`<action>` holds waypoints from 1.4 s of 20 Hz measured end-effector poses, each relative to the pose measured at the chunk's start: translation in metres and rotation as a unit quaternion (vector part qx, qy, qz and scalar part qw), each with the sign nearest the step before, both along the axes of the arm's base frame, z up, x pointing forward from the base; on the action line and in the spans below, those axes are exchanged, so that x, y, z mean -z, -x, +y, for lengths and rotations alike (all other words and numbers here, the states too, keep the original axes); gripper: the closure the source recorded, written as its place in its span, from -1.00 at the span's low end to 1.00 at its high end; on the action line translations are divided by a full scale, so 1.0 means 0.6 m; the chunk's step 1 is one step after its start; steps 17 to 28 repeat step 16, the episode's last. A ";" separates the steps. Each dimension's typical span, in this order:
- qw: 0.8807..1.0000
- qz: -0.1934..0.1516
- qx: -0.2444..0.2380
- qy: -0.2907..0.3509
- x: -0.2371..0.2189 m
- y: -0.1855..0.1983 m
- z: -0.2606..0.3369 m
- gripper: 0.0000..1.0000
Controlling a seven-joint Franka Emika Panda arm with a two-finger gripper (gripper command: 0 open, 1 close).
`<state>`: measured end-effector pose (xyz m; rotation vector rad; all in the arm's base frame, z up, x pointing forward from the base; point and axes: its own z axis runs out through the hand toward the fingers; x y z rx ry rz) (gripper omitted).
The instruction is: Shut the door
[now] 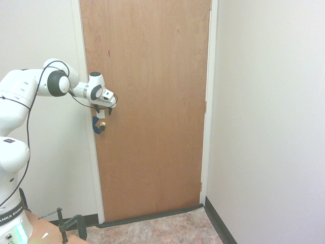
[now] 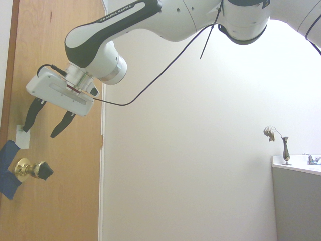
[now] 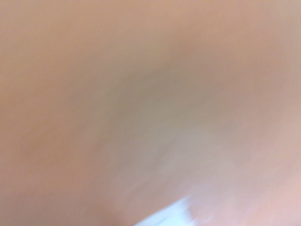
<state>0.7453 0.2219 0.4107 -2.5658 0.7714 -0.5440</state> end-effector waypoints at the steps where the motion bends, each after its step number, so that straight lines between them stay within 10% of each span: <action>1: 1.000 0.002 -0.001 -0.004 -0.017 -0.004 0.011 -1.00; 8: 0.997 -0.062 0.035 0.000 -0.237 0.082 -0.028 -1.00; 13: 0.995 -0.043 0.091 0.029 -0.334 0.193 -0.097 -1.00; 28: 0.992 -0.009 0.122 0.045 -0.361 0.268 -0.153 -1.00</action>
